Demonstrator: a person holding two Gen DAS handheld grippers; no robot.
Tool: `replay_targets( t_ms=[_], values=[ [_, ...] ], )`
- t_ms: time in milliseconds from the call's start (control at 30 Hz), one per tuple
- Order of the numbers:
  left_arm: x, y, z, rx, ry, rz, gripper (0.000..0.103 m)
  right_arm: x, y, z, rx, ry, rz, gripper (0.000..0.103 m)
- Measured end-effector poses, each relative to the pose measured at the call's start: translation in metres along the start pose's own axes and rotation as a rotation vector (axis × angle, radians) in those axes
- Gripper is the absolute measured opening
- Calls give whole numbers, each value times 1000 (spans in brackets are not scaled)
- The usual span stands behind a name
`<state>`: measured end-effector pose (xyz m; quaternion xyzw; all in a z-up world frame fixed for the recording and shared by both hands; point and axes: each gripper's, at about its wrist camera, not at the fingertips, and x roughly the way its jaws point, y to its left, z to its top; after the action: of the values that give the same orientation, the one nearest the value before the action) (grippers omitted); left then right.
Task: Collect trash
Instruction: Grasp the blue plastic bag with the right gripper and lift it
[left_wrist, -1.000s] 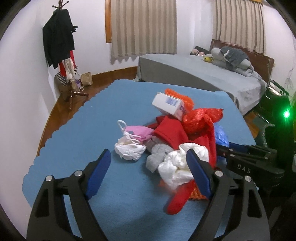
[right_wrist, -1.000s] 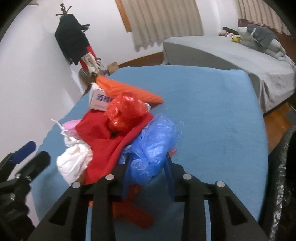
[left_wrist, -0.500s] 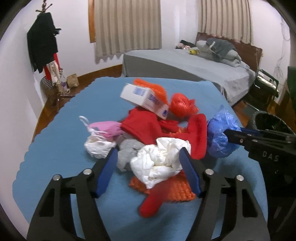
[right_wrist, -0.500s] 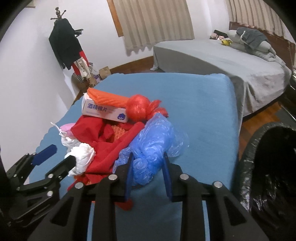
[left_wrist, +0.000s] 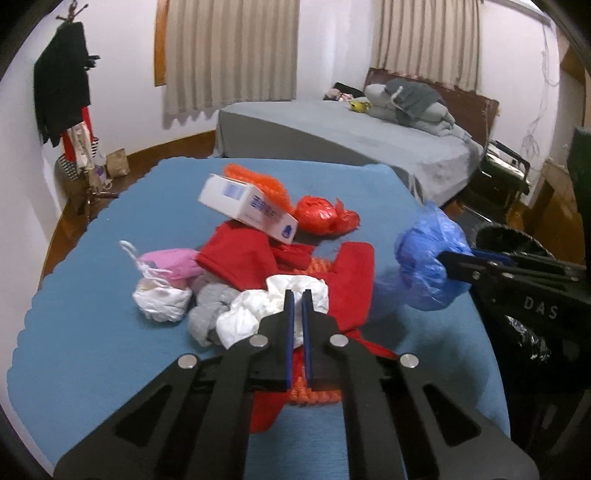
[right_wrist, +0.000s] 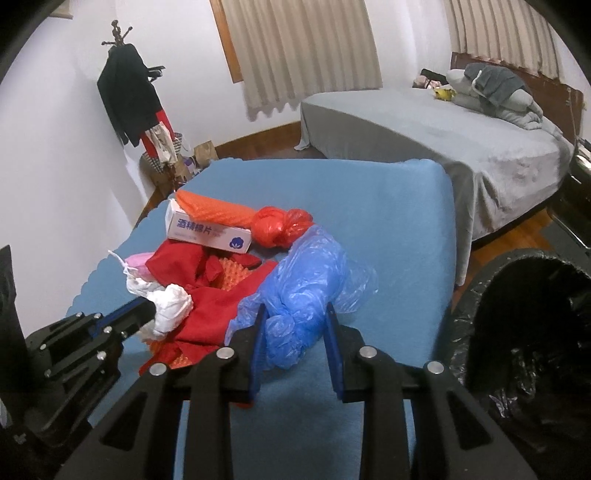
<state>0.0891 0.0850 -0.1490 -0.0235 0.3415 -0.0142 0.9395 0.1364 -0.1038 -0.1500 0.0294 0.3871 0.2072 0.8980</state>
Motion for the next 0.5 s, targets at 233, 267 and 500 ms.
replay_targets(
  t_ms=[233,267,500],
  values=[
    [0,11,-9,-18,27,51,61,2,1,-9,2,24,2,29],
    [4,12,-10,-26,44,50,65,3,1,-10,3,29,1,29],
    [11,12,-15,-36,63,-1,43,0,-4,-15,6,37,-11,29]
  ],
)
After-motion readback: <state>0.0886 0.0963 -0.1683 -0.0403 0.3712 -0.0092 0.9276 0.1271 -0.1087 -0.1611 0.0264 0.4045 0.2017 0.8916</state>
